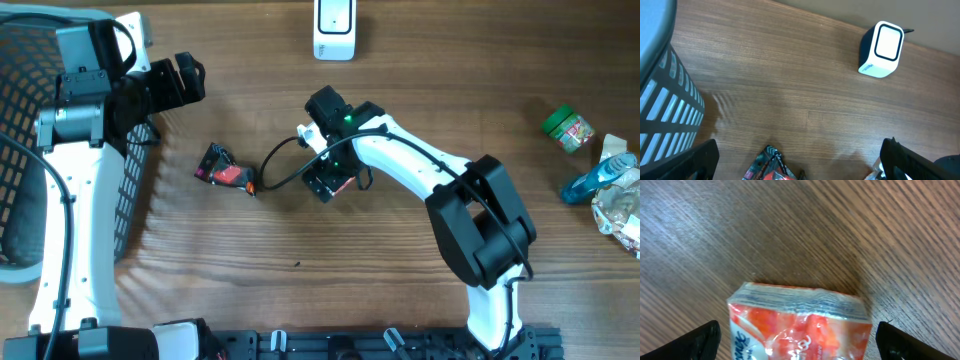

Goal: Scan the item barcode
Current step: 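Grasp the orange Kleenex tissue pack with the right gripper and lift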

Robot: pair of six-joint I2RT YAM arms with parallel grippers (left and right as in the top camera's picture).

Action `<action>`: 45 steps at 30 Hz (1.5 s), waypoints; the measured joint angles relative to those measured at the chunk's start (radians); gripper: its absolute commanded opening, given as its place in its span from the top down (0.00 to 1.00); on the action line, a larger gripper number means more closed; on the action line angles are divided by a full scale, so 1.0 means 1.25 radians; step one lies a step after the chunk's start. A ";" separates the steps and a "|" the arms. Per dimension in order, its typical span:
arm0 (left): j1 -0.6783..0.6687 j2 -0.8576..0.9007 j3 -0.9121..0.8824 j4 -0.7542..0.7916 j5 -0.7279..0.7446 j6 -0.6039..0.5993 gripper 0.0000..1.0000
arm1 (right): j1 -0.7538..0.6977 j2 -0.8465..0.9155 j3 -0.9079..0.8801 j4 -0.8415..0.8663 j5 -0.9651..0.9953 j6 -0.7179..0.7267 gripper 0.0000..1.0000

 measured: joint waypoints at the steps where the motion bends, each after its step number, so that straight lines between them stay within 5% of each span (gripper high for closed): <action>1: 0.000 0.000 0.000 -0.002 0.000 0.000 0.00 | 0.000 0.002 0.000 0.002 0.006 0.004 0.00; 28: 0.000 0.000 0.000 -0.027 -0.005 0.000 0.00 | 0.014 0.028 0.006 0.005 0.103 0.240 0.25; 41: 0.000 0.000 0.000 -0.027 -0.005 0.000 0.00 | 0.012 0.029 0.047 -0.139 0.002 0.373 0.25; 45: 0.000 0.000 0.000 -0.027 -0.005 0.000 0.00 | -0.015 0.020 0.072 -0.236 -0.134 0.445 0.25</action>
